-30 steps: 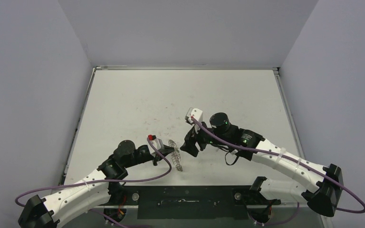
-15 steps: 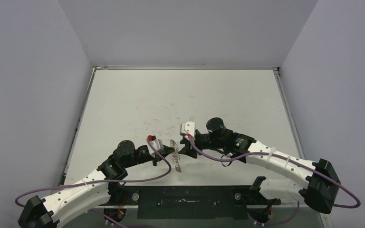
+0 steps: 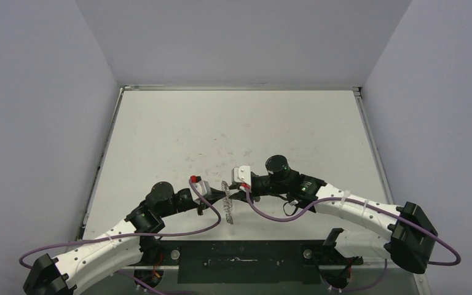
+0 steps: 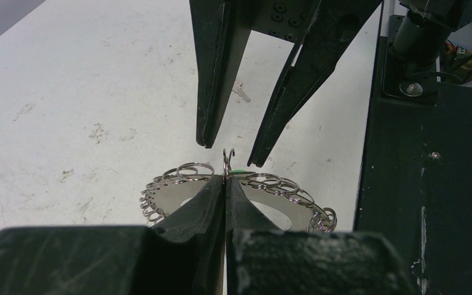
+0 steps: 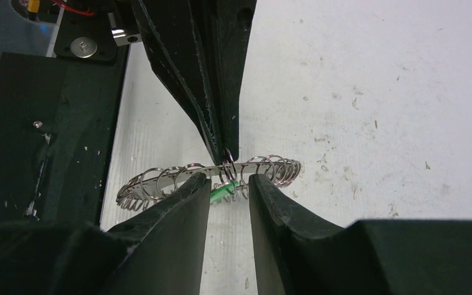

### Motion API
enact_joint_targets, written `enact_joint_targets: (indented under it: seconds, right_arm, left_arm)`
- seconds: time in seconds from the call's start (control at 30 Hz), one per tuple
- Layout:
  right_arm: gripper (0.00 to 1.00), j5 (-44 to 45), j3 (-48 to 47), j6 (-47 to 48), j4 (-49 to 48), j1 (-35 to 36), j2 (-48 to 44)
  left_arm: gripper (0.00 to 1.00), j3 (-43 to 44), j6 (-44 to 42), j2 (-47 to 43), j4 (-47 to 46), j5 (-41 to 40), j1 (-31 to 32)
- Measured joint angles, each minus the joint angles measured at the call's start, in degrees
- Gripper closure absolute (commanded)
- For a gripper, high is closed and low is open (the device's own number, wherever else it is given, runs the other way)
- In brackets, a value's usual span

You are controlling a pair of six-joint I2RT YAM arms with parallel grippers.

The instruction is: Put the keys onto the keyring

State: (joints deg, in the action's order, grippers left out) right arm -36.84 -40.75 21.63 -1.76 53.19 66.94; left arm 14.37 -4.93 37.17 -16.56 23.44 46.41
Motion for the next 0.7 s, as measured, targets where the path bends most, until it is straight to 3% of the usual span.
enact_joint_targets:
  seconds: [0.1,0.33,0.7]
  right_arm:
    - [0.75,-0.85,0.0,0.59,-0.44,0.0,1.31]
    - [1.0,-2.34,-0.04,1.25,-0.76,-0.02,3.52]
    - [1.0,-2.58,-0.15,0.39,-0.66,-0.28,3.61]
  left_arm:
    - [1.0,0.0,0.0,0.0,0.0,0.04,0.0]
    - [1.0,-0.31,-0.07,0.0,0.07,0.44,0.0]
    - [1.0,-0.55,-0.07,-0.15,-0.22,0.61,0.0]
